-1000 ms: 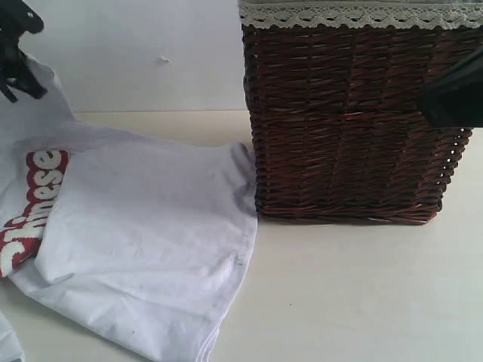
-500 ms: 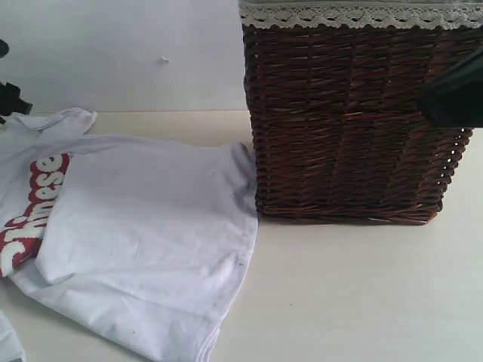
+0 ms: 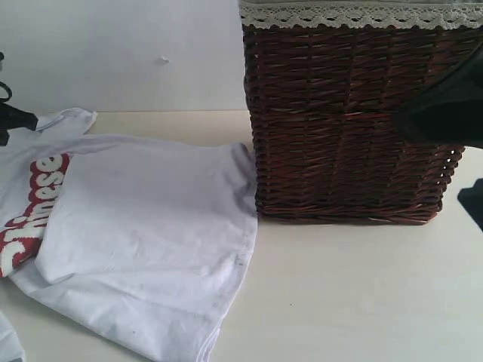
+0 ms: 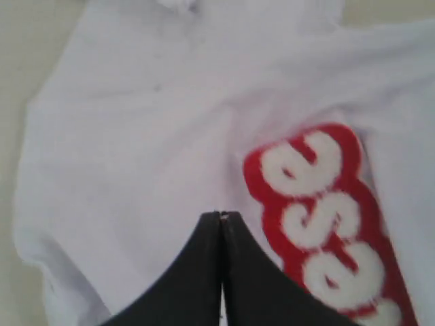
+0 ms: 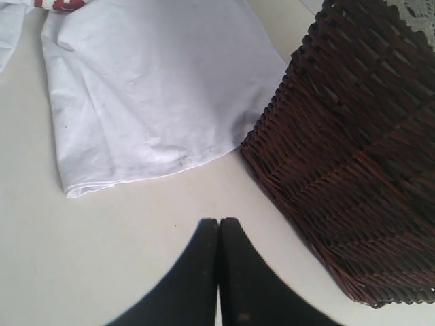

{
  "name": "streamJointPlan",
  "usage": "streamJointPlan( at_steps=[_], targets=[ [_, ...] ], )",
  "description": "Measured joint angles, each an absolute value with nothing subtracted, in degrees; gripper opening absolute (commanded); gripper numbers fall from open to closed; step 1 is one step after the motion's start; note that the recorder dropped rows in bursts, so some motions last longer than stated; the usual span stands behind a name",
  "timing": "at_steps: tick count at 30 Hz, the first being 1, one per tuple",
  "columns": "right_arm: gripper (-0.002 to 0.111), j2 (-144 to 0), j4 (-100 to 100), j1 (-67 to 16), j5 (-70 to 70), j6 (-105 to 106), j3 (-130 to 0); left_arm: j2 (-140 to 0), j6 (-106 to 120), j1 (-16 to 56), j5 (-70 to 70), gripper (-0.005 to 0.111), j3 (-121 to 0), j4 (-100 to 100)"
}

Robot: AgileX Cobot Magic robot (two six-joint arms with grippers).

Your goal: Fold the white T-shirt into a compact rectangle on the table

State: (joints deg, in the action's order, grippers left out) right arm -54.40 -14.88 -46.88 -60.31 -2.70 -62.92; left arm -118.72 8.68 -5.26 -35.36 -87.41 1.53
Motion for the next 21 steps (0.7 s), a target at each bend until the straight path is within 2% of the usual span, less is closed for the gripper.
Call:
streamJointPlan(
  at_steps=[5,10,14,21],
  targets=[
    [0.0,-54.49,-14.67,-46.88,-59.72,-2.7,-62.92,-103.95,14.18,-4.12,-39.7,0.0,-68.04,-4.46],
    [0.0,-54.49,-13.98,-46.88,-59.35,-2.21,-62.92,-89.64,14.93,8.72,-45.72,0.0,-54.67,-4.6],
    [0.0,-54.49,-13.87,-46.88,-59.24,-1.96,-62.92,-87.68,5.68,19.69,-52.03,0.0,-46.51,2.36],
    [0.0,-54.49,-13.87,-46.88,-59.24,-1.96,-62.92,-90.81,-8.43,25.53,-55.89,0.0,-40.36,15.83]
  ],
)
